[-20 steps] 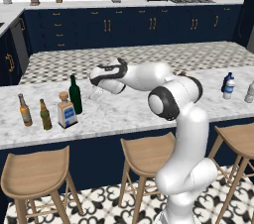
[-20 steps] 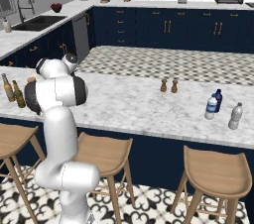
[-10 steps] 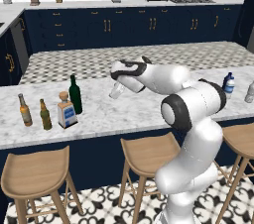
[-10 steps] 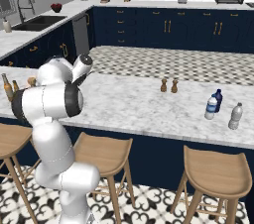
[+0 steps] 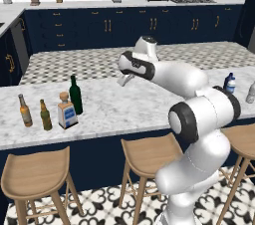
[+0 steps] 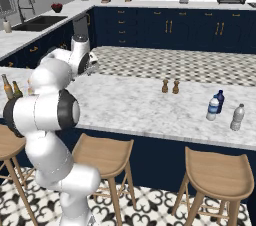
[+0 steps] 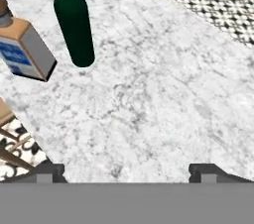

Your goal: Move the plastic bottles in the middle to the plastics group, and the glass bottles in the middle to the glass group.

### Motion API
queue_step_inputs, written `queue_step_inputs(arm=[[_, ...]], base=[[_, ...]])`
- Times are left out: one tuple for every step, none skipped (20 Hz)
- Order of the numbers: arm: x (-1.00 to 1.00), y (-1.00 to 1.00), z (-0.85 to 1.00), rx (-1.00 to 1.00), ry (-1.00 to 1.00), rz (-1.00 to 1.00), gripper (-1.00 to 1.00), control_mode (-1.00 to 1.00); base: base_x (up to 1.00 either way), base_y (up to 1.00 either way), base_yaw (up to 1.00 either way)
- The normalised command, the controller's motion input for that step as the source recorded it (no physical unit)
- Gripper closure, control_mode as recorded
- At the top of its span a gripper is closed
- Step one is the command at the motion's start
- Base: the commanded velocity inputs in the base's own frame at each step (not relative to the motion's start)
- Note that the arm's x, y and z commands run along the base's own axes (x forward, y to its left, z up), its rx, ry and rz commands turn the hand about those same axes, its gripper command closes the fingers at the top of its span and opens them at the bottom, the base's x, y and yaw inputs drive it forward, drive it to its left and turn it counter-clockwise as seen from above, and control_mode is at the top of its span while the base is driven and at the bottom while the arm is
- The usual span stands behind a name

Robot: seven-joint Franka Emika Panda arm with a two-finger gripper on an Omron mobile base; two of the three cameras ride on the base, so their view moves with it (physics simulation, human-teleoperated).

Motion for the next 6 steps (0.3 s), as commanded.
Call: queue_step_inputs(arm=[[-0.51, -0.90, 0.00, 0.02, 0.01, -0.22, -1.00, -1.00], [-0.44, -0.94, -0.14, 0.04, 0.00, -0.22, -1.00, -1.00], [-0.47, -0.91, -0.11, 0.05, 0.00, -0.22, -1.00, -1.00], [-0.43, -0.89, -0.09, 0.06, 0.00, -0.23, -1.00, -1.00], [-0.09, -0.79, -0.18, 0.06, 0.03, -0.28, -1.00, -1.00], [-0.37, -0.91, 0.00, 0.08, 0.00, -0.30, -1.00, -1.00]], base=[[0.00, 0.00, 0.00], [0.00, 0.00, 0.00], [0.00, 0.00, 0.00], [0.00, 0.00, 0.00], [0.00, 0.00, 0.00], [0.00, 0.00, 0.00]])
